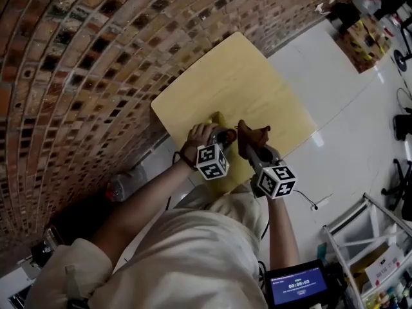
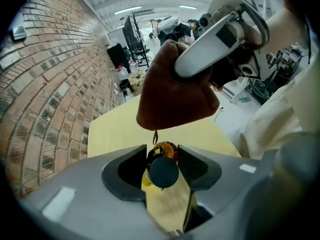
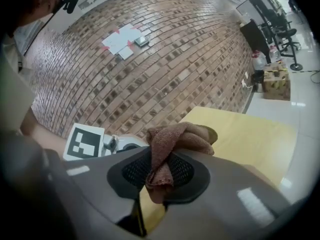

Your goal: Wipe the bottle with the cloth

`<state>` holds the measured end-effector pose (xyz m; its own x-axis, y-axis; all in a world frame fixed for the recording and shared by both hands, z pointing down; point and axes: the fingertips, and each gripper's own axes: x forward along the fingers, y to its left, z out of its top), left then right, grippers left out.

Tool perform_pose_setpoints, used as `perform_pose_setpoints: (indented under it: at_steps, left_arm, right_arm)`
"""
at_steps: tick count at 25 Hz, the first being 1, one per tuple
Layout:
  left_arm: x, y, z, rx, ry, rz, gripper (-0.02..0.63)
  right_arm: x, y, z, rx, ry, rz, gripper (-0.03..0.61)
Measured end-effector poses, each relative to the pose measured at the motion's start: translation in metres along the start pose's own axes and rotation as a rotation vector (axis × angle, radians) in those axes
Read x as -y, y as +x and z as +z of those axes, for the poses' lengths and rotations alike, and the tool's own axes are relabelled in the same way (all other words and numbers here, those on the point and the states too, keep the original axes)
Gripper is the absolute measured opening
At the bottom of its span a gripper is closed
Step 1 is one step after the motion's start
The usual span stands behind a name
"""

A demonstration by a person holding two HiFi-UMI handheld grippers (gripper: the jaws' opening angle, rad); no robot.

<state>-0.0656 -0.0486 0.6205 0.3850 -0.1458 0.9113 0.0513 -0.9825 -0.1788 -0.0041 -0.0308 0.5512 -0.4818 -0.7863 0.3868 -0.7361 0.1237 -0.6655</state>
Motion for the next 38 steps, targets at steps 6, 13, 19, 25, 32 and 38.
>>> perform_pose_setpoints:
  at_steps: [6, 13, 19, 25, 32, 38]
  left_arm:
    - [-0.003, 0.018, -0.005, -0.063, -0.010, 0.053, 0.209]
    - [-0.005, 0.018, -0.004, -0.044, -0.091, 0.070, 0.189]
    - [-0.005, 0.019, -0.007, -0.051, -0.094, 0.082, 0.187]
    - [-0.003, 0.020, -0.009, -0.072, -0.073, 0.087, 0.186]
    - [0.002, 0.018, -0.012, -0.064, 0.045, 0.044, 0.186]
    - [0.007, 0.020, -0.017, -0.066, 0.190, 0.023, 0.184]
  right_arm:
    - [0.003, 0.030, -0.003, -0.067, 0.033, 0.121, 0.066]
    - [0.023, 0.075, -0.049, -0.169, 0.062, 0.114, 0.067]
    - [0.078, 0.099, -0.073, -0.182, 0.081, -0.055, 0.066]
    - [0.118, 0.125, -0.119, -0.435, -0.202, -0.177, 0.064]
    - [0.093, 0.098, 0.014, -0.146, 0.118, 0.131, 0.066]
    - [0.018, 0.085, 0.020, -0.378, 0.097, 0.564, 0.066]
